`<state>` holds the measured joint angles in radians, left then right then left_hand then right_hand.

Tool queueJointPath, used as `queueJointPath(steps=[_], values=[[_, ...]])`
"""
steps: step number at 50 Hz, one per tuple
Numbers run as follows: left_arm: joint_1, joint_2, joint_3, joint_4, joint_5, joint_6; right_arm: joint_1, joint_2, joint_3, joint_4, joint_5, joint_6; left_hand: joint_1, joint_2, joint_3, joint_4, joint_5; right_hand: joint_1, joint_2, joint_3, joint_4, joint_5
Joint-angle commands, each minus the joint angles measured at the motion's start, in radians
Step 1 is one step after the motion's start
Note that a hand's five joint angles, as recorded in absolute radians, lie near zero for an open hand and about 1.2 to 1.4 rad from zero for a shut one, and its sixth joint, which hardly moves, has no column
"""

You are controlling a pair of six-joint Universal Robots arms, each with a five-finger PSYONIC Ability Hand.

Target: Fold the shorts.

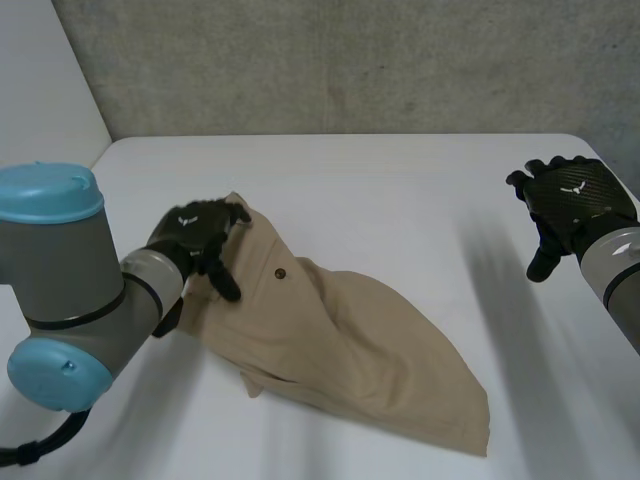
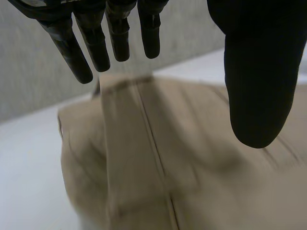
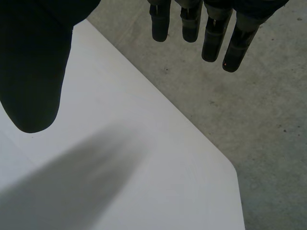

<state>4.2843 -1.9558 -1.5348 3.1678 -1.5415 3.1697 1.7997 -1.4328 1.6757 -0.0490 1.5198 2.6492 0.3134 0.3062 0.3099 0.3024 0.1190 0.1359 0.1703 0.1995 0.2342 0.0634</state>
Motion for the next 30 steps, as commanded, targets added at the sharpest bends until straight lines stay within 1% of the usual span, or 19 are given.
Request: queueJointPath(steps=[1,6,9,13,14,15,20,21,24,25,27,30], values=[[0.014,-0.051,0.034,-0.112,-0.020,-0.002,0.003,0.006,0.006,0.000,0.000,0.000,0.021,0.028,0.024,0.031,0.040,0.039,0.004,-0.025,-0.060,-0.063],[0.019,-0.097,0.056,-0.109,-0.065,-0.001,0.003,0.008,0.012,-0.002,0.000,-0.005,0.029,0.036,0.033,0.040,0.049,0.039,0.004,-0.025,-0.060,-0.063],[0.019,-0.129,0.071,-0.098,-0.085,0.001,0.003,0.009,0.012,-0.002,0.002,-0.005,0.135,0.142,0.138,0.146,0.154,0.039,0.004,-0.025,-0.060,-0.063],[0.017,-0.164,0.093,-0.055,-0.100,0.001,0.003,0.009,0.015,-0.002,0.002,-0.005,0.706,0.713,0.710,0.717,0.726,0.039,0.004,-0.025,-0.060,-0.063],[0.017,-0.172,0.102,-0.028,-0.101,0.003,0.003,0.011,0.016,-0.002,0.002,-0.005,1.018,1.026,1.022,1.029,1.038,0.039,0.004,-0.025,-0.060,-0.063],[0.017,-0.173,0.107,-0.013,-0.101,0.003,0.003,0.009,0.016,-0.002,0.002,-0.006,1.082,1.089,1.086,1.093,1.102,0.039,0.004,-0.025,-0.060,-0.063],[0.034,-0.167,0.153,0.046,-0.109,0.045,0.003,0.009,0.022,-0.008,0.003,-0.011,1.083,1.090,1.086,1.094,1.103,0.039,0.004,-0.025,-0.060,-0.063],[0.058,-0.155,0.177,0.063,-0.118,0.074,0.003,0.009,0.022,-0.008,0.003,-0.011,1.083,1.090,1.086,1.094,1.103,0.039,0.004,-0.025,-0.060,-0.063],[0.097,-0.112,0.214,0.080,-0.131,0.117,0.003,0.009,0.022,-0.008,0.003,-0.011,1.083,1.090,1.086,1.094,1.103,0.039,0.004,-0.025,-0.060,-0.063],[0.113,-0.073,0.241,0.090,-0.137,0.149,0.003,0.009,0.022,-0.008,0.003,-0.011,1.083,1.090,1.086,1.094,1.103,0.039,0.004,-0.025,-0.060,-0.063],[0.117,-0.037,0.269,0.098,-0.138,0.176,0.003,0.009,0.022,-0.008,0.005,-0.011,1.083,1.090,1.086,1.094,1.103,0.039,0.004,-0.025,-0.060,-0.063],[0.115,0.011,0.312,0.104,-0.140,0.184,0.003,0.008,0.029,-0.008,0.005,-0.012,1.083,1.090,1.086,1.094,1.103,0.039,0.004,-0.025,-0.060,-0.063]])
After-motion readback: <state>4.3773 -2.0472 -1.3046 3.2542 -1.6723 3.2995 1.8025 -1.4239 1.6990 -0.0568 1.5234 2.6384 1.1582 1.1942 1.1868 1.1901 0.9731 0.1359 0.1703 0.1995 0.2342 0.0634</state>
